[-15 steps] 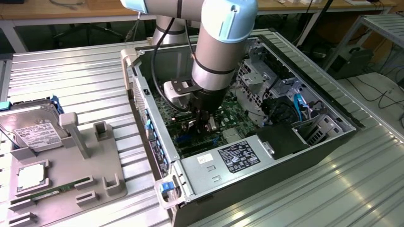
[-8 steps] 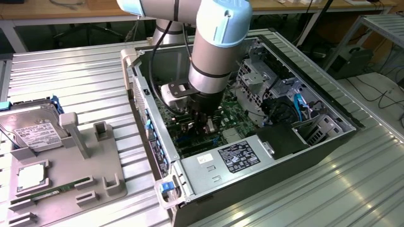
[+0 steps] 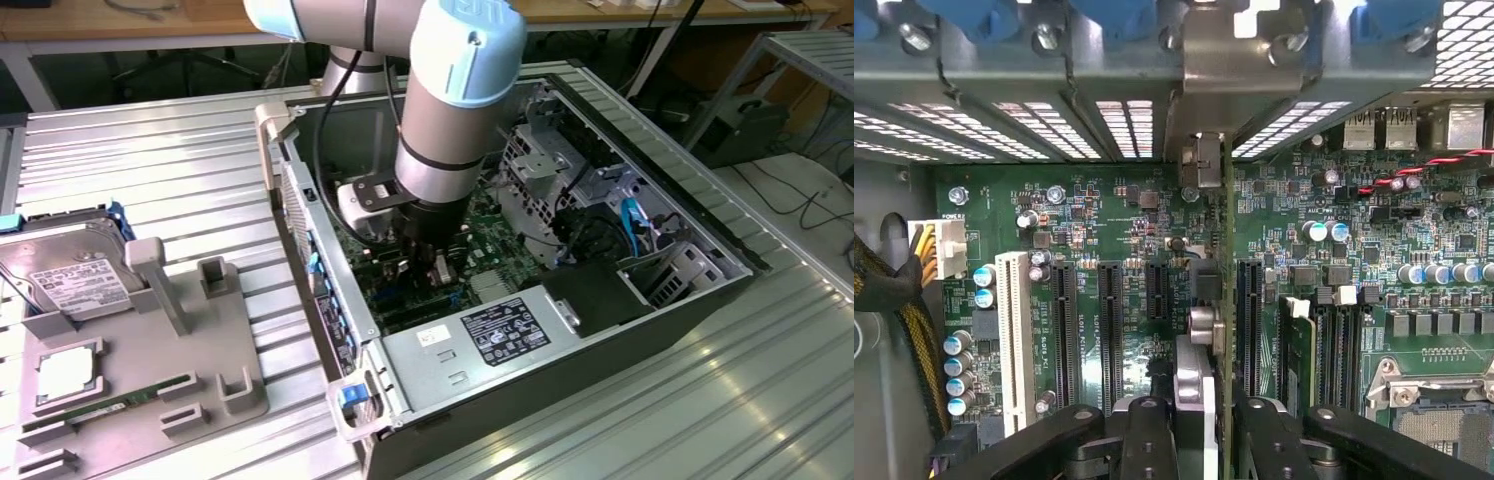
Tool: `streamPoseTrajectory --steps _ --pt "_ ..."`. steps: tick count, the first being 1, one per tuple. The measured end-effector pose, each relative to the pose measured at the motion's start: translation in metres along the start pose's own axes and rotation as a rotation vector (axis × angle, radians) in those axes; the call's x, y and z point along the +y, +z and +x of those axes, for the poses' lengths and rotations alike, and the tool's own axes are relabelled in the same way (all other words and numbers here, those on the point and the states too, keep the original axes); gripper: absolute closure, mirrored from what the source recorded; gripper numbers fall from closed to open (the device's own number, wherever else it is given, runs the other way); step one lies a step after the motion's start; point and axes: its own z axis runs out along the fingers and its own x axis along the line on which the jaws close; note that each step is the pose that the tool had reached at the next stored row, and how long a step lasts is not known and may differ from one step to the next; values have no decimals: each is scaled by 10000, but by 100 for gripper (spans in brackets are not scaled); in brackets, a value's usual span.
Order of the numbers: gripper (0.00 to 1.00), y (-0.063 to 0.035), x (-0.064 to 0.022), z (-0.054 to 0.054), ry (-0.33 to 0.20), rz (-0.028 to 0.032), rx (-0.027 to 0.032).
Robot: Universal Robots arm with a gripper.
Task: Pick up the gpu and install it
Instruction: 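Insert the gpu into the slot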
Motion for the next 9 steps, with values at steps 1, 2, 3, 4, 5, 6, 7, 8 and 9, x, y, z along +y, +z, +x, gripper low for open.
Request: streamPoseTrajectory --steps 1,2,3,4,5,6,7,8,9 --pt "72 0 0 0 0 0 1" --pt "72 0 0 0 0 0 1" --pt "72 0 0 0 0 0 0" --pt "72 0 0 0 1 0 0" --pt "72 0 0 0 0 0 1" --pt "72 0 0 0 0 0 -1" --pt "72 0 0 0 0 0 0" --pt "72 0 0 0 0 0 0" --pt "72 0 0 0 0 0 0"
